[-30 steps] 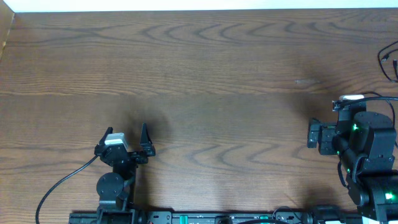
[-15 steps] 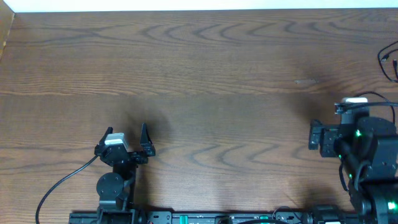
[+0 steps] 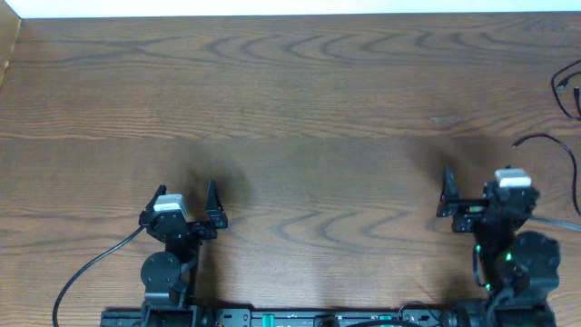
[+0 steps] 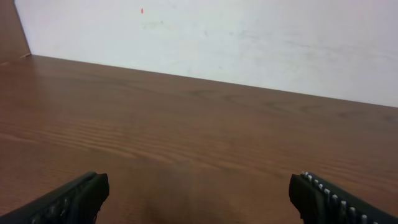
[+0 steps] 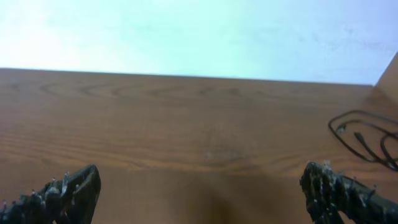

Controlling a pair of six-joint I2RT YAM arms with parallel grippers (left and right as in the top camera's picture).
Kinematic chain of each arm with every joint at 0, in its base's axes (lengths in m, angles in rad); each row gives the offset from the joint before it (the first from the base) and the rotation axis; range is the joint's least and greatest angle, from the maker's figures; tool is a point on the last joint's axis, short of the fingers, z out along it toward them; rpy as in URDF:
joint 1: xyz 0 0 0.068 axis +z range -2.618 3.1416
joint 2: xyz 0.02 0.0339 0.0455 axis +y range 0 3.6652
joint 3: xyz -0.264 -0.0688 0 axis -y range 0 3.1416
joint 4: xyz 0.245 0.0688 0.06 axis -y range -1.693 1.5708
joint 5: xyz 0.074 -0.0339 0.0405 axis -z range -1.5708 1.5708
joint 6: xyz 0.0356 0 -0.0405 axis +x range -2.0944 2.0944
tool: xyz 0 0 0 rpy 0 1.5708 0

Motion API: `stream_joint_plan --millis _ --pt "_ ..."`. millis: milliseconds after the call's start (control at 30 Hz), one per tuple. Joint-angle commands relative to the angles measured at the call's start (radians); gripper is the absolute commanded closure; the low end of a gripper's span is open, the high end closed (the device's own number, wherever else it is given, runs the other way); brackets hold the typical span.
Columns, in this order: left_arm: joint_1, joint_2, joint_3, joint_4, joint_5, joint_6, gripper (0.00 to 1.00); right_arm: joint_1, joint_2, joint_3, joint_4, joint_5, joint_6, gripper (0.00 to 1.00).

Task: Untangle cables

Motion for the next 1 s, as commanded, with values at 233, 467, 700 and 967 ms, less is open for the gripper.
stream_joint_plan --millis 233,467,700,967 --pt "0.004 -0.005 -0.027 -0.026 -0.002 -0.002 0.02 -0.028 -0.215 -0.246 0.225 -0.026 0.007 0.01" --pt "0.004 -0.005 -0.027 -0.026 -0.002 -0.002 0.02 -0.032 -0.3 -0.37 0.392 -0.037 0.016 0.01" --pt "0.004 -0.005 -0.027 -0.026 -0.002 -0.003 0.02 -0.033 -0.3 -0.4 0.384 -0.04 0.015 0.01" --pt "0.004 -0.005 -0.027 -0.026 -0.002 -0.002 0.02 -0.038 -0.3 -0.4 0.219 -0.036 0.014 0.01"
